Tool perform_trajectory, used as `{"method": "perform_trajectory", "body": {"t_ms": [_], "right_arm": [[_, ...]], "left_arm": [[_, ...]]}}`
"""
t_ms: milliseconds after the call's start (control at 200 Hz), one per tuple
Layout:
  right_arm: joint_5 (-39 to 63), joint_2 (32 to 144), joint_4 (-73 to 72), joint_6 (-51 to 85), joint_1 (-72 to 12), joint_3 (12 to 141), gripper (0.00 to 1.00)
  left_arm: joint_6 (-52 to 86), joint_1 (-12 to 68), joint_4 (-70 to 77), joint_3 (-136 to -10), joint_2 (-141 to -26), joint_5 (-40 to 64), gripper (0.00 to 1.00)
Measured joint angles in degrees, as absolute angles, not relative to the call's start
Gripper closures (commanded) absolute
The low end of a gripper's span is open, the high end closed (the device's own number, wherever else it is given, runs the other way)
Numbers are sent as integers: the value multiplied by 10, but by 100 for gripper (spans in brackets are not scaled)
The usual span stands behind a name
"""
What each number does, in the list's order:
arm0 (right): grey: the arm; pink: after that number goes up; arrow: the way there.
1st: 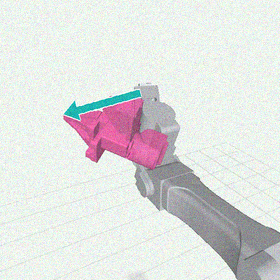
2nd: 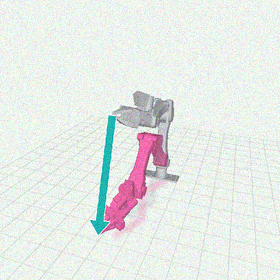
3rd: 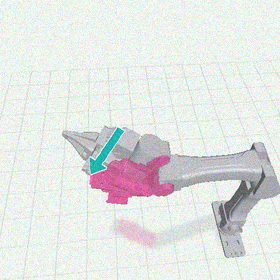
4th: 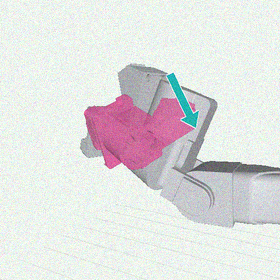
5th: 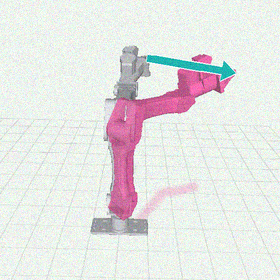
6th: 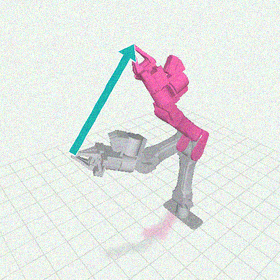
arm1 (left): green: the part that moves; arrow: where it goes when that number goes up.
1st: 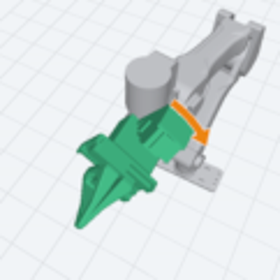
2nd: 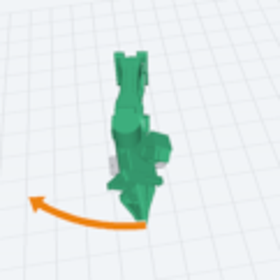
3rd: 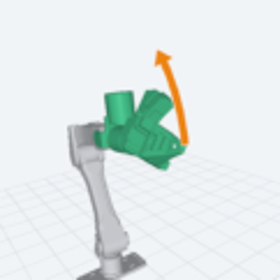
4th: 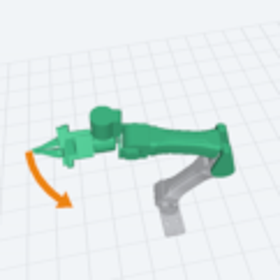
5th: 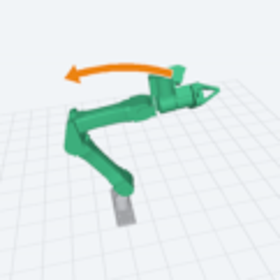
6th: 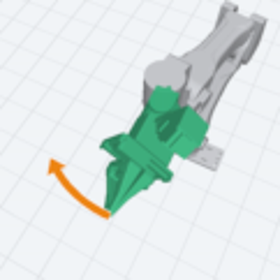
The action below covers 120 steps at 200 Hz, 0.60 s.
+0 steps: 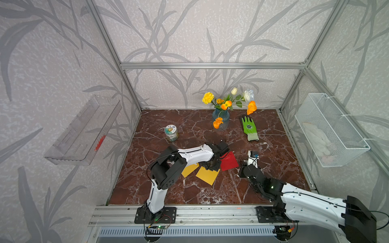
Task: Seal the envelope with a glue stick
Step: Seal the envelope at the center of the board.
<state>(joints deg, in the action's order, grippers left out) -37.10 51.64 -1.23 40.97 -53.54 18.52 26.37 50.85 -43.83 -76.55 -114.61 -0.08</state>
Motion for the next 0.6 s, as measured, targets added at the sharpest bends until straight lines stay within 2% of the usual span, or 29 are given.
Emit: {"method": "perform_trajectory", "body": {"t_ms": [240,600], "right_arm": [[-376,493,-10,409,-535,185,100],[-374,495,-6,403,-535,187,100]], "left_arm": [[255,500,-439,-768,-1147,22,90],[261,452,-397,-756,-1124,151,87]]}}
